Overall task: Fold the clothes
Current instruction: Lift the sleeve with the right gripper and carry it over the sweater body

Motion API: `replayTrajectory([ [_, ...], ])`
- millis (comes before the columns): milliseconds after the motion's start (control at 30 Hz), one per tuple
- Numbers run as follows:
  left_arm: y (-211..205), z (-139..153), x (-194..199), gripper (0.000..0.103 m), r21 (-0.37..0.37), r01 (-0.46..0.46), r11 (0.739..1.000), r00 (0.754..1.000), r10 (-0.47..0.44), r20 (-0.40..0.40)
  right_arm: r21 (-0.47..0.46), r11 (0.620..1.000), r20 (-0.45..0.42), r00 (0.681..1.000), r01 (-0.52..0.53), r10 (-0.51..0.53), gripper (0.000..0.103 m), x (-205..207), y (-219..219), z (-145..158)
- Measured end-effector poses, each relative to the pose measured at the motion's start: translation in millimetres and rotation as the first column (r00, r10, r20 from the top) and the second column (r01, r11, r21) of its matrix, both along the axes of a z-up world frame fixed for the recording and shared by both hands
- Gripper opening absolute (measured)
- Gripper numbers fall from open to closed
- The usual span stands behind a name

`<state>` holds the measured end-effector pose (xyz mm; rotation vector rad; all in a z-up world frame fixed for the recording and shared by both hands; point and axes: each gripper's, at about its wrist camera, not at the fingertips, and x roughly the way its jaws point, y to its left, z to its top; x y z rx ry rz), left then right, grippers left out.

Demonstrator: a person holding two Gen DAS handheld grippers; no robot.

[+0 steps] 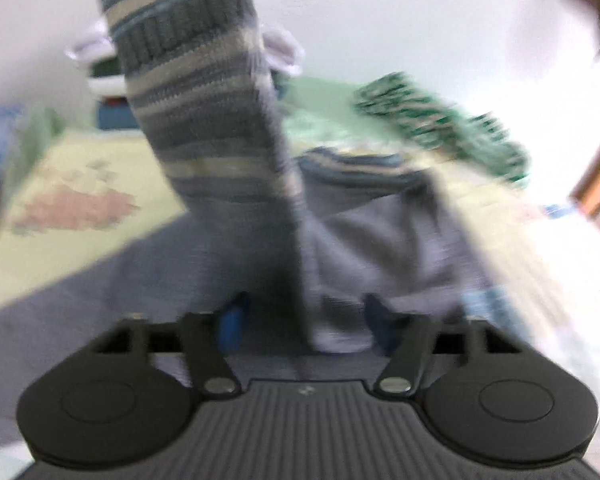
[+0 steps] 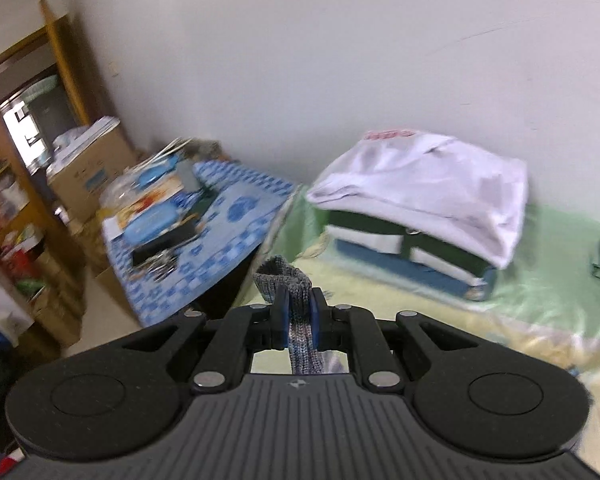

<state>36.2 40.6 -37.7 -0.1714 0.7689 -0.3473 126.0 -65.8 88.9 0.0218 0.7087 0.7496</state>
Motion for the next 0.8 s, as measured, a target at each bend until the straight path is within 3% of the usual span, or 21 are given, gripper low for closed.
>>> replayTrajectory([
  [67, -5, 10, -10, 0.095, -0.014, 0.030, 0.999, 0.998, -0.029, 0.057, 0.005, 0.999, 0.006, 0.999, 0.032, -0.032, 0.011, -1, -6, -1],
  [167, -28, 15, -15, 0.095, 0.084, 0.036, 0.996, 0.991, -0.047, 0.128, 0.013, 0.999, 0.009, 0.999, 0.049, -0.049, 0.011, -6, -9, -4],
  [233, -39, 11, -8, 0.085, 0.140, 0.007, 0.990, 0.991, -0.026, 0.134, 0.045, 0.998, 0.013, 0.999, 0.051, -0.052, 0.011, -11, -13, -3],
  [267, -40, 8, -3, 0.076, 0.146, -0.009, 0.989, 0.993, -0.008, 0.118, 0.059, 0.997, 0.020, 0.999, 0.049, -0.050, 0.011, -14, -14, -1],
  [300, -39, 4, 2, 0.060, 0.144, -0.027, 0.989, 0.995, 0.013, 0.097, 0.064, 0.997, 0.030, 0.998, 0.047, -0.049, 0.011, -18, -16, 1],
  [367, -30, -2, 12, 0.042, 0.114, -0.070, 0.991, 0.997, 0.066, 0.040, 0.063, 0.997, 0.057, 0.997, 0.048, -0.051, 0.011, -25, -20, 6],
  [433, -20, -8, 14, 0.039, 0.110, -0.121, 0.987, 0.993, 0.120, 0.013, 0.064, 0.997, 0.076, 0.996, 0.041, -0.046, 0.011, -29, -25, 10],
  [500, -12, -13, 15, 0.028, 0.119, -0.166, 0.979, 0.986, 0.168, -0.005, 0.075, 0.996, 0.087, 0.995, 0.042, -0.049, 0.011, -31, -32, 11],
  [667, -14, -16, 11, 0.030, 0.144, -0.232, 0.962, 0.972, 0.235, 0.001, 0.146, 0.986, 0.098, 0.991, 0.081, -0.096, 0.010, -37, -59, 11],
  [800, -28, -12, 10, 0.048, 0.191, -0.283, 0.940, 0.959, 0.280, 0.046, 0.266, 0.952, 0.097, 0.978, 0.151, -0.182, 0.010, -53, -102, 12],
])
